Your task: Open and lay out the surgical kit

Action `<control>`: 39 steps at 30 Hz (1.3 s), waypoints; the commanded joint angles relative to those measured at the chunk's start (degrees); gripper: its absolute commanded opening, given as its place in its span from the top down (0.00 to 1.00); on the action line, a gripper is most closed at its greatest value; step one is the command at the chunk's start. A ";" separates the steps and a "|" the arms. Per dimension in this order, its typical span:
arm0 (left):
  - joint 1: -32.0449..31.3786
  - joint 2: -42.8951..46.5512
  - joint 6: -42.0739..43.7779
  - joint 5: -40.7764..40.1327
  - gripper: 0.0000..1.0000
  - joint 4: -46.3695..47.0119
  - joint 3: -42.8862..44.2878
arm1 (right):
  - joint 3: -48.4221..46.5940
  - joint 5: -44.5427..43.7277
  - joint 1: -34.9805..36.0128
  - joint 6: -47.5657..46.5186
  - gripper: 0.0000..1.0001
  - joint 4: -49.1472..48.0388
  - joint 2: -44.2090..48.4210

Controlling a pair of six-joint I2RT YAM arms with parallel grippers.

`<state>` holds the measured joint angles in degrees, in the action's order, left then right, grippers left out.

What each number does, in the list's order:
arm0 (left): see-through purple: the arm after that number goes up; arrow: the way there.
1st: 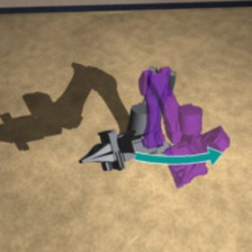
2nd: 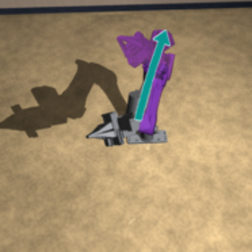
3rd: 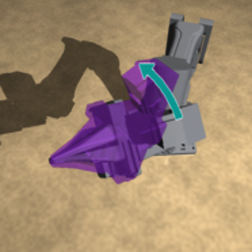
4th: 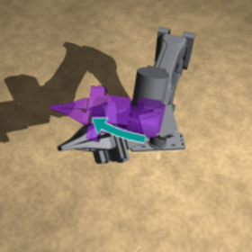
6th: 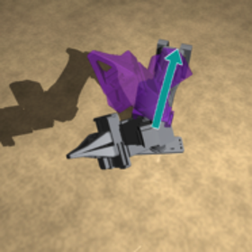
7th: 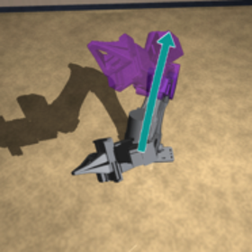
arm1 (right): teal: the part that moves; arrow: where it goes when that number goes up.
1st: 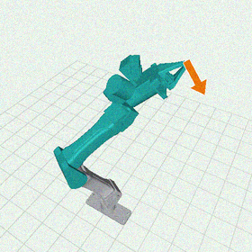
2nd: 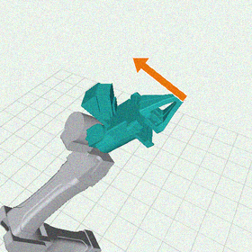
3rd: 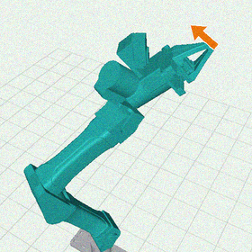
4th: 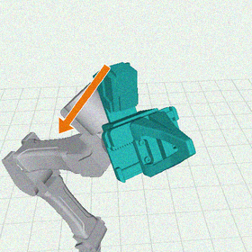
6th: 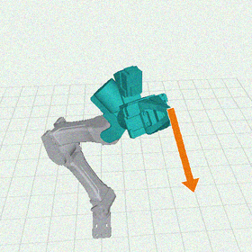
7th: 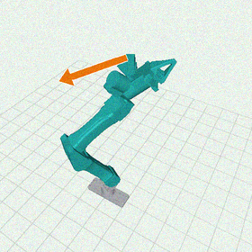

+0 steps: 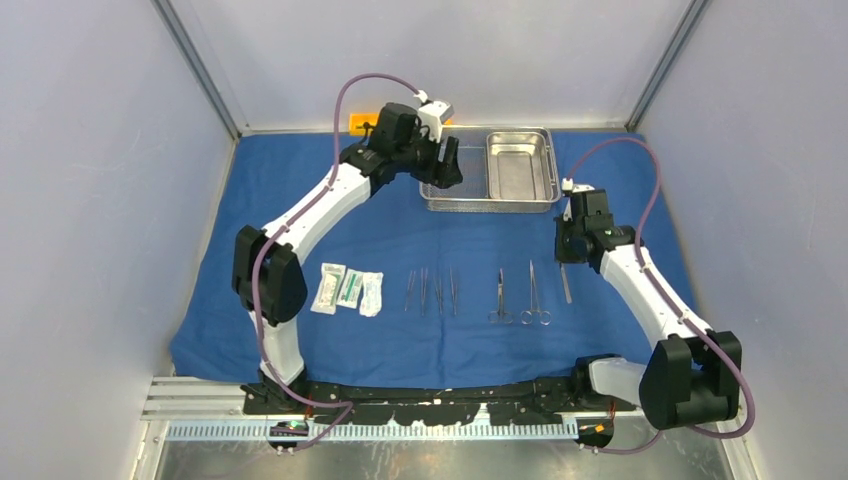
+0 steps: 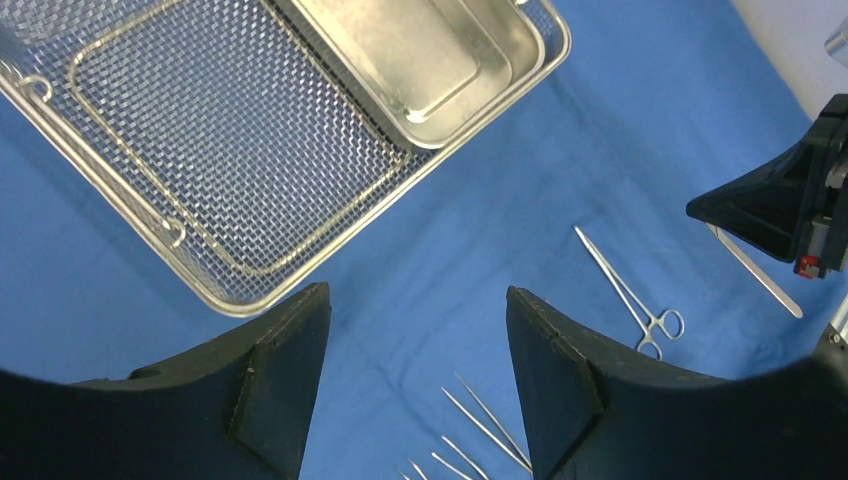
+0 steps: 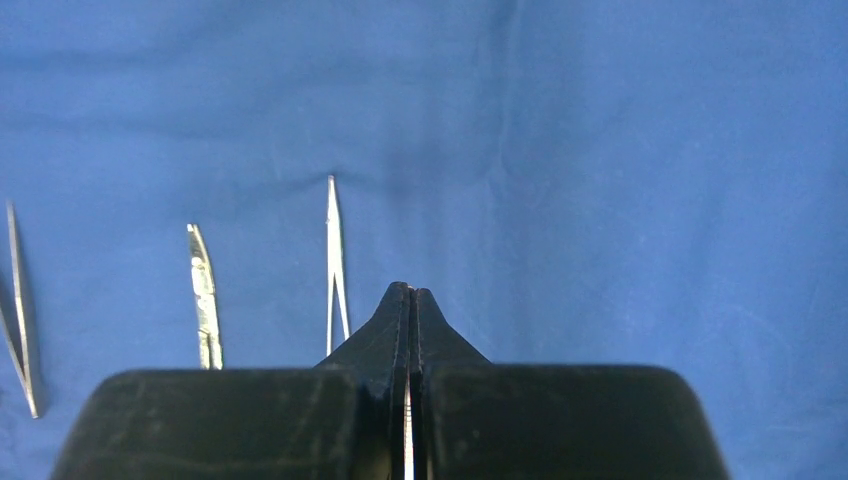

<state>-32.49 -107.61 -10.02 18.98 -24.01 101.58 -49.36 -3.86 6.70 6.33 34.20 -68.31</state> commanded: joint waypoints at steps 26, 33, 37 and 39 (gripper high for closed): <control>0.24 8.12 -1.90 1.69 0.32 4.88 -7.27 | 5.81 -6.31 -4.00 -6.04 1.00 -14.72 -7.47; 0.24 9.00 -1.32 1.69 0.32 4.87 -7.93 | 6.29 -5.22 -5.94 -7.82 1.00 -16.29 -10.45; 0.23 9.20 -1.40 1.84 0.32 5.23 -8.30 | 6.53 -5.33 -5.92 -8.08 1.00 -17.13 -11.77; 0.23 9.26 -1.40 1.89 0.31 5.27 -8.49 | 6.51 -4.77 -5.91 -7.78 1.00 -17.04 -12.29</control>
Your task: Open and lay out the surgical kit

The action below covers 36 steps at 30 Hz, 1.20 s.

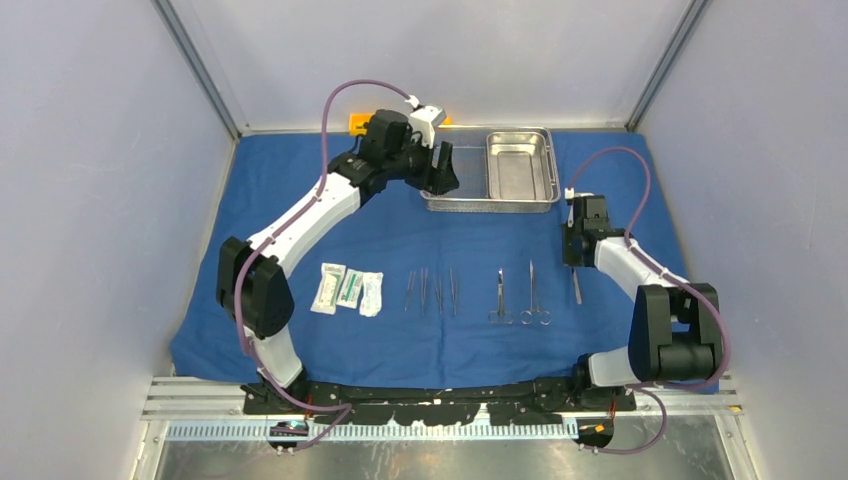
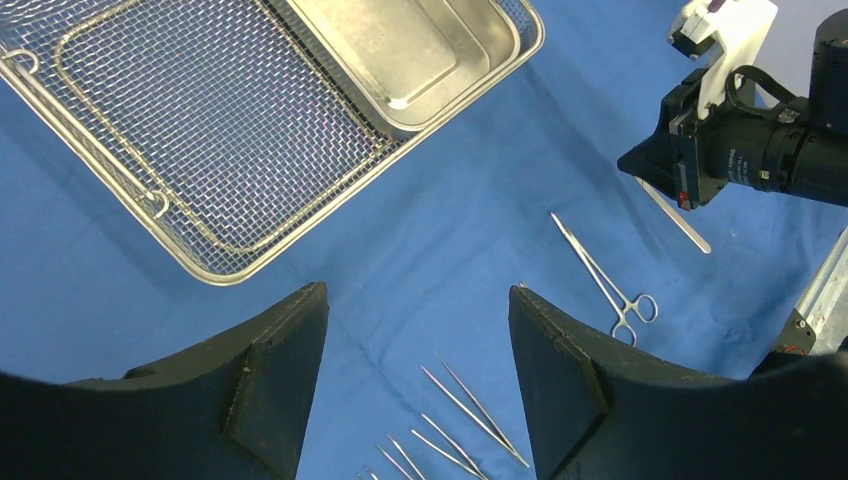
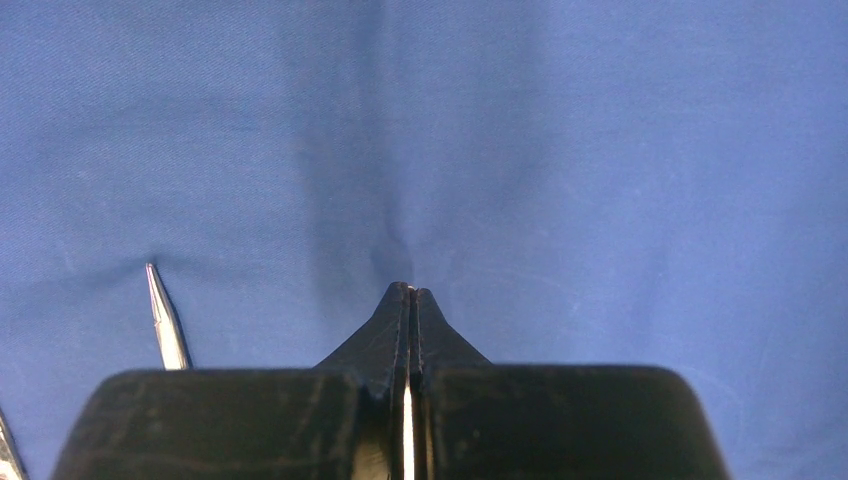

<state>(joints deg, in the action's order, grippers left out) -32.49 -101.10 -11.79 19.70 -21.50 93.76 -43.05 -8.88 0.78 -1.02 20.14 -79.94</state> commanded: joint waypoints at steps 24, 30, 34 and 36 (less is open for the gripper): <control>0.32 5.11 0.15 1.69 0.30 2.68 -2.99 | -2.03 2.00 0.00 -0.74 0.98 -1.90 -7.07; 0.34 5.75 0.26 1.74 0.30 2.59 -3.21 | -2.79 1.52 -0.04 -0.49 0.94 -0.73 -6.66; 0.41 6.01 0.28 1.74 0.30 2.53 -3.17 | -3.49 1.27 0.01 -0.19 0.91 0.06 -6.47; 0.41 6.12 0.28 1.61 0.30 2.49 -3.20 | -3.72 1.15 0.00 -0.05 0.90 0.44 -6.35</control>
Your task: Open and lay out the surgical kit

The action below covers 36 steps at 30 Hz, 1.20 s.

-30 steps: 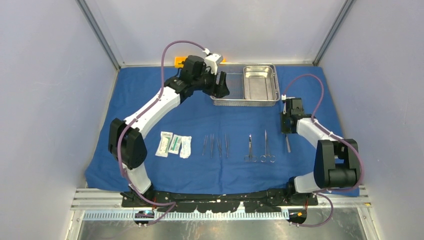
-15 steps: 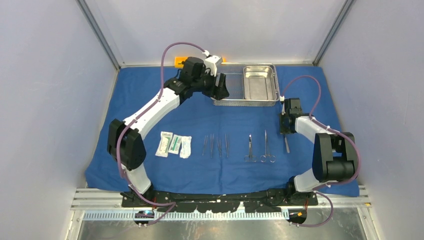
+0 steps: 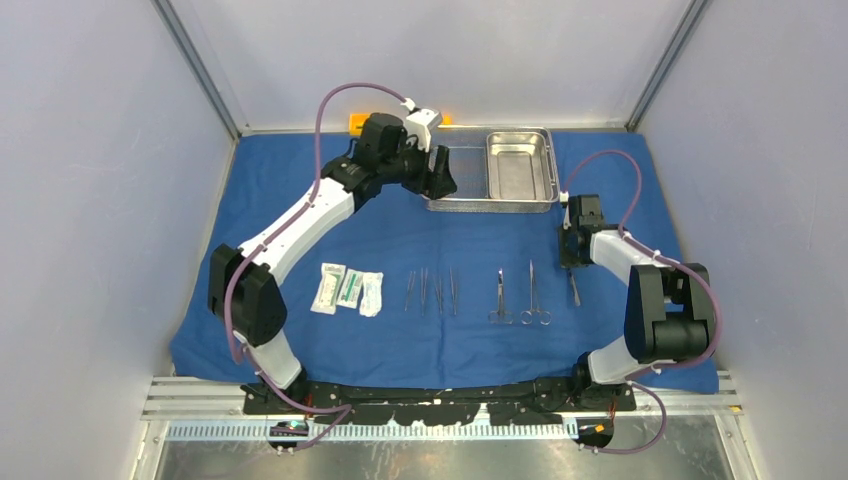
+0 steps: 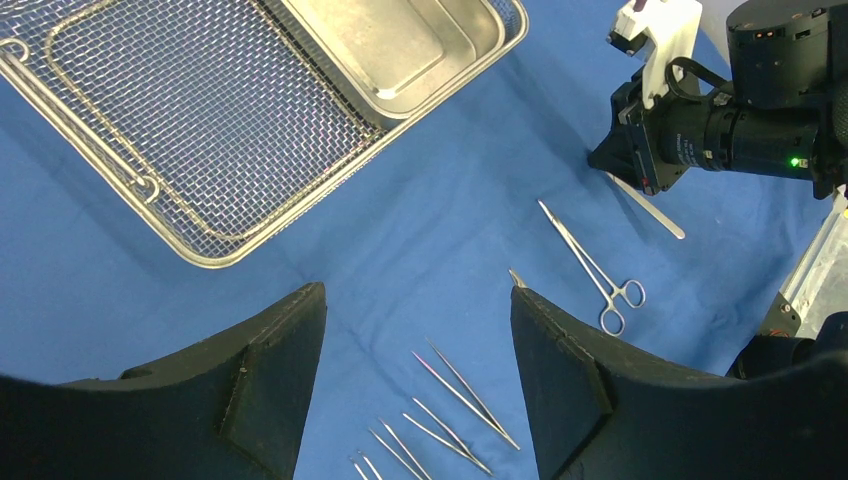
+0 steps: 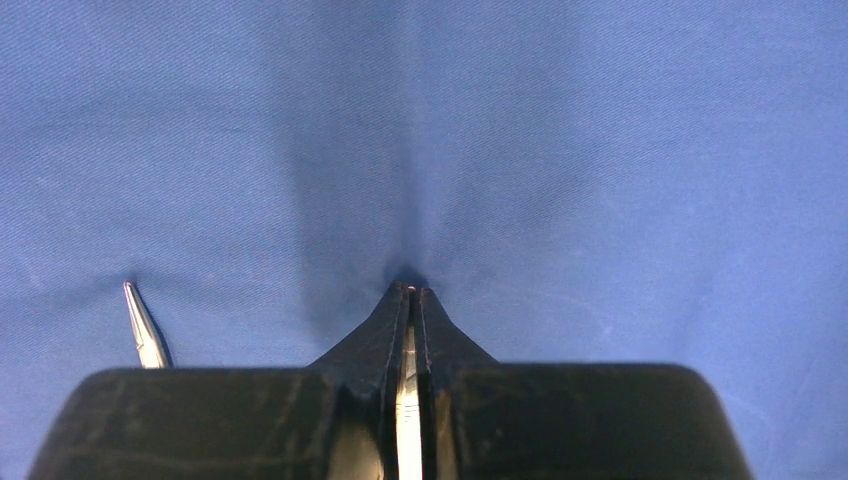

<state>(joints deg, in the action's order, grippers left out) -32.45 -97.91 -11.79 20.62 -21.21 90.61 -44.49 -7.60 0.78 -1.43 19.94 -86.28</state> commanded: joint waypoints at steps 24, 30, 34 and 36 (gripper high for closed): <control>1.87 6.37 2.01 -0.59 0.23 2.34 -2.68 | -7.19 -0.89 0.01 3.28 0.61 4.77 5.57; 6.88 11.48 3.48 -3.26 0.11 5.31 -9.39 | -14.52 -1.06 -0.01 4.86 0.32 4.86 10.05; 12.45 15.44 3.55 -6.37 0.01 9.10 -15.72 | -20.81 -0.51 -0.01 6.32 0.19 4.80 11.68; 16.13 17.76 3.54 -8.30 0.00 11.06 -19.11 | -23.71 0.24 0.01 7.11 0.18 4.88 11.96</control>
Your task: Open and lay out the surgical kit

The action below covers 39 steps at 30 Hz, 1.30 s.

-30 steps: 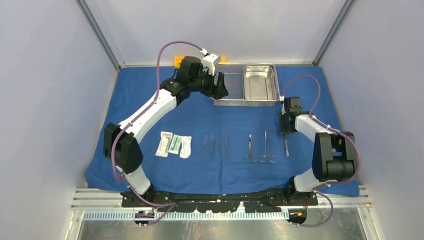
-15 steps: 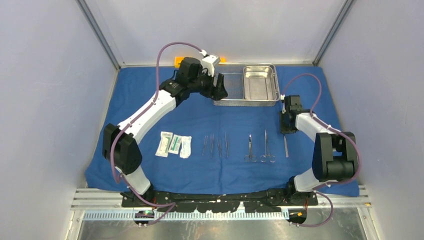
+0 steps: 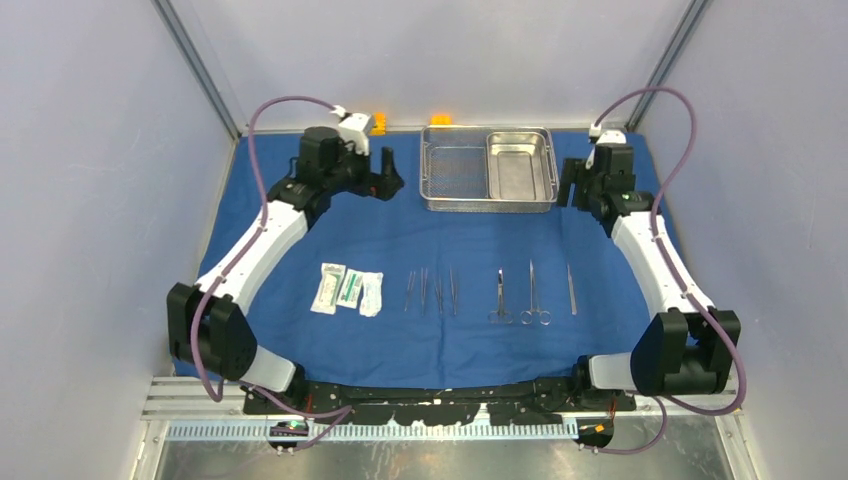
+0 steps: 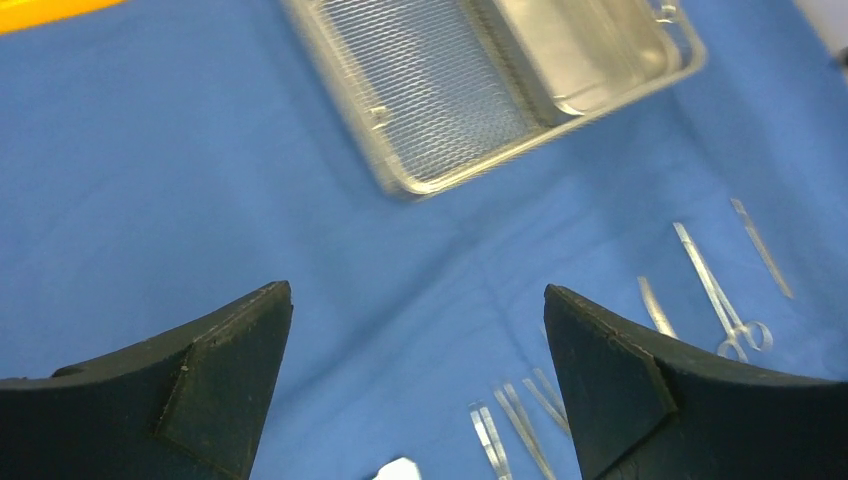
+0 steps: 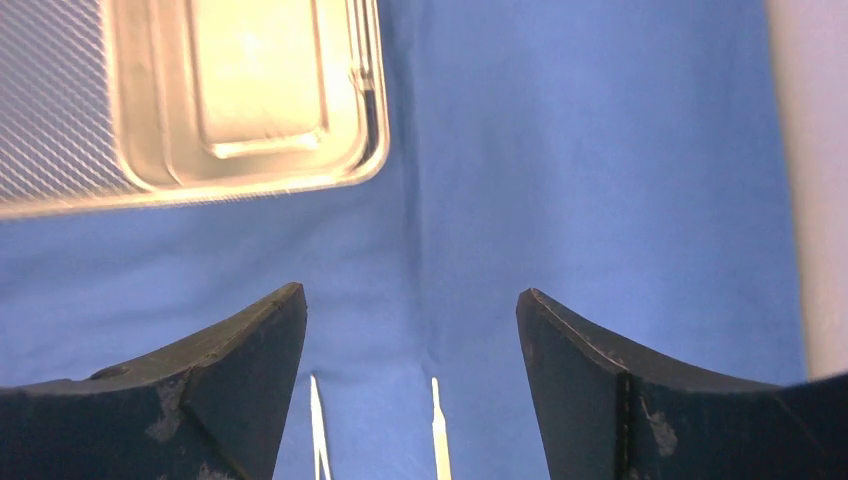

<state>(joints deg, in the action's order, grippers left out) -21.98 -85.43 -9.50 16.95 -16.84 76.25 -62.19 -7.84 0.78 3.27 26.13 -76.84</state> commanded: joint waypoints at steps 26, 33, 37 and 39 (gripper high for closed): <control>23.90 31.02 4.58 1.17 0.00 18.34 -30.64 | -2.68 20.68 0.01 3.59 0.13 -7.83 12.33; 23.91 30.87 3.69 1.51 0.00 18.26 -31.05 | -1.73 19.76 0.00 2.46 0.13 -7.84 13.40; 24.04 30.76 3.61 1.50 0.00 17.89 -31.16 | -1.36 19.81 -0.01 2.11 0.13 -7.91 13.21; 24.16 30.82 3.56 1.59 0.00 17.70 -31.09 | -1.19 20.03 0.01 2.28 0.13 -7.93 13.21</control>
